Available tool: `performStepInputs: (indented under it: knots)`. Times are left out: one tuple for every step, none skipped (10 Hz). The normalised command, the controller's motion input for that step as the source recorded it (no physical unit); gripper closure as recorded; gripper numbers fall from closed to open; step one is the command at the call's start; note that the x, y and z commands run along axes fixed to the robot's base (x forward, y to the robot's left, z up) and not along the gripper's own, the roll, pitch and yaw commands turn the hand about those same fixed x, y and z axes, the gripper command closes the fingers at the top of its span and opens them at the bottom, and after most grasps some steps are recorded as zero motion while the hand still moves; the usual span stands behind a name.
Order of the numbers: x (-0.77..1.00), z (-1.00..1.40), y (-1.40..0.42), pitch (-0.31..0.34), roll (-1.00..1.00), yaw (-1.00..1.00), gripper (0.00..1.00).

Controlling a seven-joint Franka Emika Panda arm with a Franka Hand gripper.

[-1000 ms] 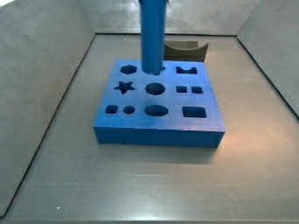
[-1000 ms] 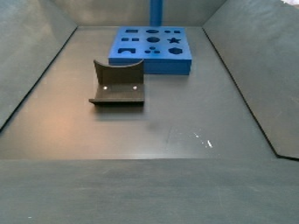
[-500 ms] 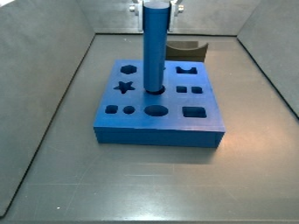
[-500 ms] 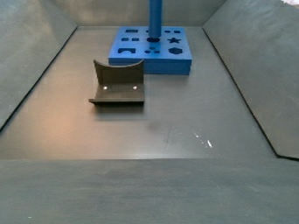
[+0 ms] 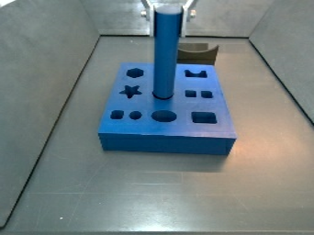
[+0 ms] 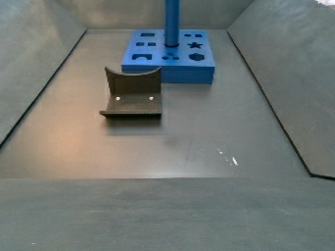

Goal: Insert the round object.

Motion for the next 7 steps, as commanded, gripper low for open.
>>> performStepInputs:
  knots:
    - [0.16, -0.34, 0.08, 0.0, 0.0, 0.0, 1.0]
    - [0.27, -0.41, 0.01, 0.0, 0.0, -0.01, 1.0]
    - [0.12, -0.35, 0.0, -0.04, 0.0, -0.04, 1.0]
    - [-0.15, -0.1, -0.15, -0.08, 0.05, 0.0, 1.0]
    - [-0.28, -0.05, -0.09, -0.073, 0.05, -0.03, 1.0]
    - [-0.44, 0.0, -0.08, -0.096, 0.07, -0.07, 1.0]
    - [-0.42, 0.0, -0.11, -0.109, 0.06, -0.08, 1.0]
